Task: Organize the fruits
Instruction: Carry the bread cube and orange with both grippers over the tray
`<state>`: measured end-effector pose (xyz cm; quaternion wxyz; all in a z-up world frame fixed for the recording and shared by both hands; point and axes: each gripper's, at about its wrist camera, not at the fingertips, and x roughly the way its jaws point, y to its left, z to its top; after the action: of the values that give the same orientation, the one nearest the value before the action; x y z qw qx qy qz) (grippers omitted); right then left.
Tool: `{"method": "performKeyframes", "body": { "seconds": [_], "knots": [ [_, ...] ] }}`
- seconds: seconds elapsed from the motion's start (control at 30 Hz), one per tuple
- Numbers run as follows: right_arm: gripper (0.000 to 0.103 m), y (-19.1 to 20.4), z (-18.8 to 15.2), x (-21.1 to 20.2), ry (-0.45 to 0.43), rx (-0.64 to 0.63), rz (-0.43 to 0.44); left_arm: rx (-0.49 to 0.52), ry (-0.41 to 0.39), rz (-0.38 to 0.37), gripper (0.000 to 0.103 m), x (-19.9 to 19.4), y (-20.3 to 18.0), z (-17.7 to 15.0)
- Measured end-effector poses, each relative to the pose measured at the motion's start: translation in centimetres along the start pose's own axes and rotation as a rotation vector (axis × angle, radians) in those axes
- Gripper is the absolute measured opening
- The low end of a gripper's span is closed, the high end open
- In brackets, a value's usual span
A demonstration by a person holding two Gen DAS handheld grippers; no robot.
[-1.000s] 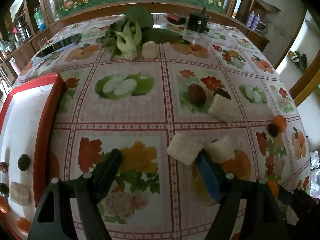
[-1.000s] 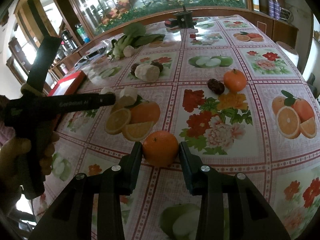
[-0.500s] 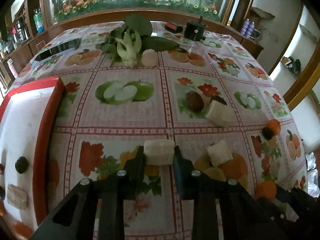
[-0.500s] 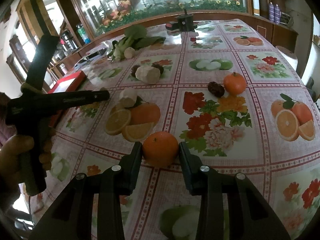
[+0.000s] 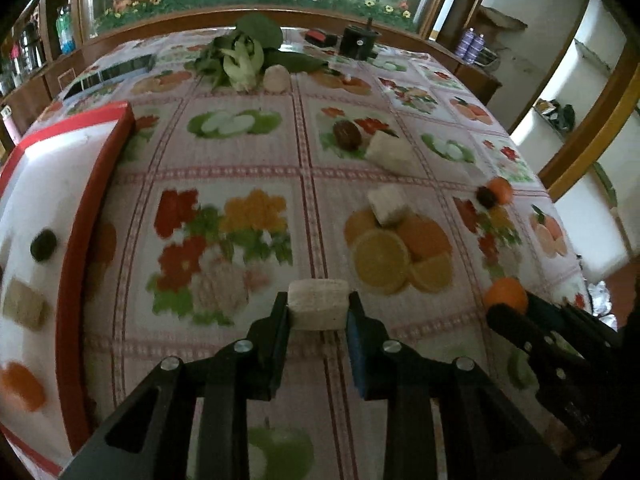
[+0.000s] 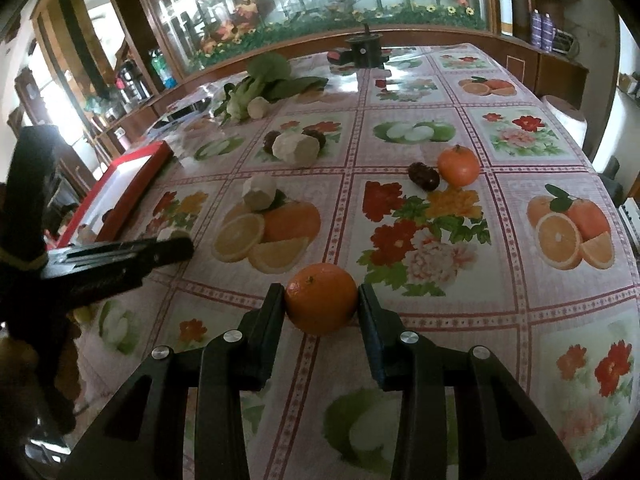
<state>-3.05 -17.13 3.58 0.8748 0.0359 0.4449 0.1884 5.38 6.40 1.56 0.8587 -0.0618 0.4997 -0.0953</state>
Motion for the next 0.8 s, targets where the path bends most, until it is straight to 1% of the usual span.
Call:
{"method": "performKeyframes", "body": {
  "seconds": [0.1,0.17,0.27,0.43,0.6,0.8],
  "knots": [
    [0.036,0.7,-0.3,-0.2,0.002,-0.017,-0.013,0.002,-0.008,0.003,0.029,-0.7,0.1,-1.0],
    [0.036,1.0,-0.6,-0.3,0.009,-0.011,-0.015,0.011,-0.01,0.018,0.029,-1.0,0.1,-1.6],
    [0.036,1.6,-0.9,-0.2,0.015,-0.008,-0.018,0.02,-0.014,0.021,0.029,-1.8,0.2,-2.7],
    [0.036,3.7,-0.8,0.3,0.026,-0.02,-0.008,0.023,-0.03,0.02,0.029,-3.3,1.1,-3.6],
    [0.036,6.9,-0.4,1.0,0.026,-0.057,0.019,-0.001,-0.058,0.028,0.029,-5.2,3.1,-4.1],
    [0.036,11.3,0.7,1.9,0.02,-0.112,0.063,-0.059,-0.09,0.045,0.029,-7.4,6.8,-4.2]
  ]
}}
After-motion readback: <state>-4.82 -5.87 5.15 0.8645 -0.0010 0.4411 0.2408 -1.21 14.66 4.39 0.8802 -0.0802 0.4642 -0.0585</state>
